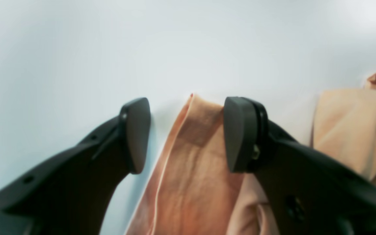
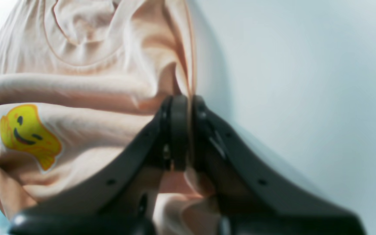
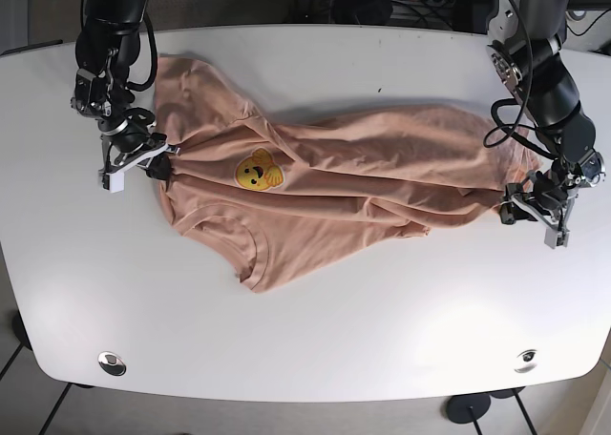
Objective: Fold the T-shirt properly
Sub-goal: 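Regrasp the shirt edge with the left gripper, right gripper holding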
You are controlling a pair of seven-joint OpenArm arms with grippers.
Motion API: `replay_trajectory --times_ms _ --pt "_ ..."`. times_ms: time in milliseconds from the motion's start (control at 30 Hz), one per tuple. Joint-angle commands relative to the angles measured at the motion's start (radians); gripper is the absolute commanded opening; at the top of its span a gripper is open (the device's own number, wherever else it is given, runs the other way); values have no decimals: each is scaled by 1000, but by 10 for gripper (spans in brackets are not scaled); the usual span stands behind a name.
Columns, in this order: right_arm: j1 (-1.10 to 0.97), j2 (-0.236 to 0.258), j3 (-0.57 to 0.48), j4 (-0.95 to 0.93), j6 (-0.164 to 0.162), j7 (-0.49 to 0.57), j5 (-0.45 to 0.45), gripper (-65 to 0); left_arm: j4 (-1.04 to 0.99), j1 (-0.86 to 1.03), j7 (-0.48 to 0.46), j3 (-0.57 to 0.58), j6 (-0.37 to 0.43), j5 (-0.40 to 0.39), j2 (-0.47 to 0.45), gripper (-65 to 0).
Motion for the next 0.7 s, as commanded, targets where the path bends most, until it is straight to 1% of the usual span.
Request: replay_trajectory --times_ms 33,100,167,267,367,567,633,667,700 --pt "7 11 3 14 -5 -3 6 -631 -25 -28 -16 22 -1 -14 -26 -318" --pt "8 11 5 14 -5 -3 6 -631 -26 -23 -13 110 -1 -17 -26 -318" --pt "10 11 5 14 -5 -3 7 -631 -28 -2 -10 146 -1 -20 -26 -318" --pt "11 11 5 14 -5 -1 7 -631 -28 48 -10 145 -1 -20 -25 -322" --pt "10 11 6 14 -5 -1 7 -631 -28 58 -8 145 -1 -20 -25 -394" --pt "7 11 6 14 -5 -1 7 -631 -26 92 -7 145 -1 -20 -26 -404" --pt "7 11 6 15 -5 -1 7 -631 -26 113 18 145 -1 -20 -28 -407" --pt "7 11 6 15 -5 -1 7 -631 -26 121 33 145 -1 -20 -28 -419" --pt "7 11 6 15 -5 -1 7 -631 -26 124 35 145 -1 -17 -28 -465"
